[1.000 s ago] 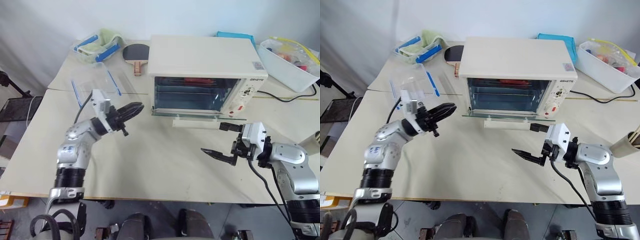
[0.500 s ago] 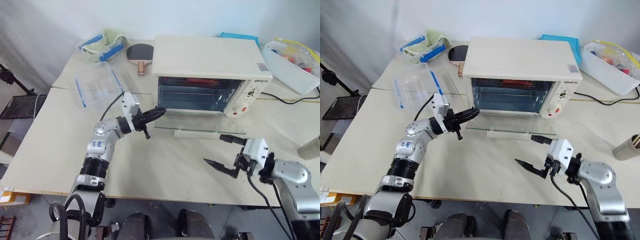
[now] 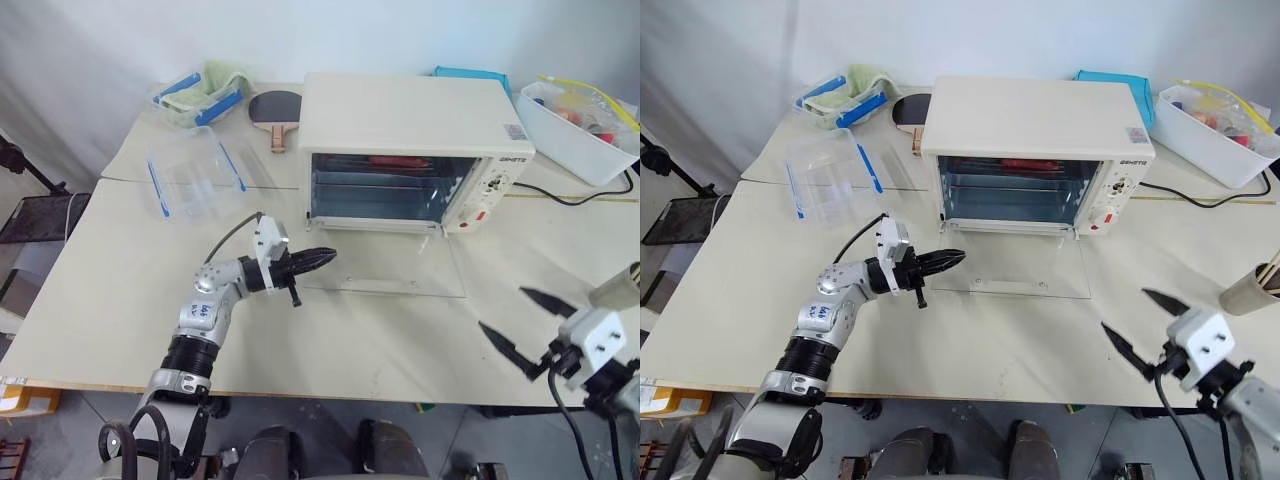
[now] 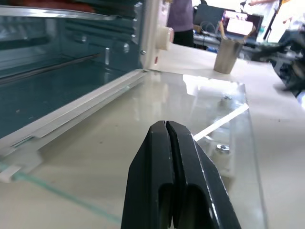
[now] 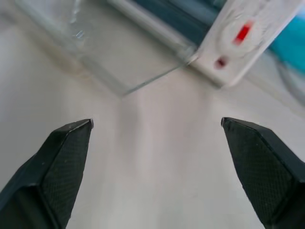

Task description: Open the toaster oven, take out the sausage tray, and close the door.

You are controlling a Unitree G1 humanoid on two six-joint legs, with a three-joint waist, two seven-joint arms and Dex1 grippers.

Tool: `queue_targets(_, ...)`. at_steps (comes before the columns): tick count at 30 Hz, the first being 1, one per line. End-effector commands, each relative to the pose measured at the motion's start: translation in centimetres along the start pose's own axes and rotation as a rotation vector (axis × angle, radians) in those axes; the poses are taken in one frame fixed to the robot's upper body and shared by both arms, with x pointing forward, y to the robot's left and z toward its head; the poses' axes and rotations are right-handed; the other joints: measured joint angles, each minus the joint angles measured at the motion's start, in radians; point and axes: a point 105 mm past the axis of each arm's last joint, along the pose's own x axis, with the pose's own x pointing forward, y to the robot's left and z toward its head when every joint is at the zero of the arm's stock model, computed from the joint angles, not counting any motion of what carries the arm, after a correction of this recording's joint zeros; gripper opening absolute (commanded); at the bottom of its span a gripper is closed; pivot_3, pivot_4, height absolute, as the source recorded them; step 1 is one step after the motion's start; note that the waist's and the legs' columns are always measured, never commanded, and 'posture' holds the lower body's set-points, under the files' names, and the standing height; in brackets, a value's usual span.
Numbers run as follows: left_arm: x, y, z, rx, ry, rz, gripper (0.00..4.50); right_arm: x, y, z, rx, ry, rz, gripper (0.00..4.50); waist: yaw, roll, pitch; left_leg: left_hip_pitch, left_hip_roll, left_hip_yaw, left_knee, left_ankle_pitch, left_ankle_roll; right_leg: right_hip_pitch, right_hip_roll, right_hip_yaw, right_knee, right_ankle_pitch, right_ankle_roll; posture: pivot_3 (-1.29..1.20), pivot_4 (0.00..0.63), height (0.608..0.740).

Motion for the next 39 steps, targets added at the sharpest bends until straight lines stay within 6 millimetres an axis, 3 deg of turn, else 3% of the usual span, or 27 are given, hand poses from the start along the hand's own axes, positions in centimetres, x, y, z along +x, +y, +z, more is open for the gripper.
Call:
queue_targets(1,-0.5,-0.5,0.2,0.033,0.0,0.008,0.02,2.6,0.5,3.5,-0.076,-0.059,0.041,4.5,-0.002,0.0,0.0,0.0,0.0,0.0,0.0,0.0,0.0,0.0,0.0,0.0,0.0,0.0,0.0,0.0,0.15,0.74)
queue_targets(3,-1.0,-0.7,-0.2,0.025,0.017,0.024,0.02,4.6,1.6,4.8,-0.105,-0.1,0.108,4.5,-0.005,0.0,0.0,-0.001,0.0,-0.001,0.0,0.0,0.0,0.0,0.0,-0.001,0.0,0.0,0.0,0.0,0.15,0.74)
queue_targets(6,-1.7,-0.9,0.0,0.023,0.002,0.056,0.9,7.2,2.8,6.2,-0.172,-0.142,0.16,4.5,-0.003,0.0,0.0,-0.001,-0.001,-0.002,0.001,0.0,0.0,0.0,-0.001,-0.002,0.0,0.0,0.0,0.0,0.15,0.74)
queue_targets(9,-2.6,-1.0,1.6,0.055,-0.061,0.106,1.59,10.6,3.2,7.3,-0.269,-0.184,0.121,4.5,-0.008,-0.001,0.0,-0.002,-0.001,-0.002,0.001,0.0,0.001,0.0,-0.001,-0.002,0.0,0.0,0.0,0.0,0.15,0.74)
queue_targets(15,-4.3,-1.1,3.9,0.048,-0.138,0.183,3.37,16.7,2.5,7.6,-0.514,-0.152,0.01,4.5,-0.015,-0.001,0.0,-0.003,-0.001,-0.003,0.001,0.0,0.0,0.0,-0.001,-0.004,0.001,0.0,0.0,0.0,0.15,0.74)
queue_targets(19,-5.0,-1.4,4.7,0.057,-0.147,0.199,4.47,19.9,1.3,8.5,-0.567,-0.128,-0.074,4.5,-0.018,-0.001,0.0,-0.003,-0.001,-0.003,0.001,0.0,0.0,-0.001,-0.001,-0.004,0.0,0.0,0.0,0.0,0.15,0.74)
queue_targets(27,-5.3,-1.2,5.1,0.078,-0.145,0.237,4.47,23.1,0.3,9.3,-0.691,-0.128,-0.163,4.5,-0.022,-0.001,0.0,-0.005,-0.001,-0.006,0.001,0.0,0.0,-0.001,-0.001,-0.007,0.0,0.0,-0.001,0.0,0.15,0.74)
queue_targets(31,-5.4,-1.3,4.7,0.075,-0.141,0.241,4.5,23.7,0.3,8.5,-0.729,-0.114,-0.155,3.61,-0.035,-0.001,0.0,-0.006,-0.001,-0.006,0.0,0.0,0.0,-0.001,-0.001,-0.008,0.0,0.0,-0.001,0.0,0.15,0.74)
queue_targets(39,-4.4,-0.6,4.6,0.096,-0.138,0.206,4.5,24.1,0.4,8.9,-0.766,-0.15,-0.176,0.94,-0.041,0.0,0.001,-0.005,0.0,-0.006,0.0,0.0,-0.001,-0.001,0.0,-0.008,0.0,-0.001,-0.001,0.0,0.15,0.74)
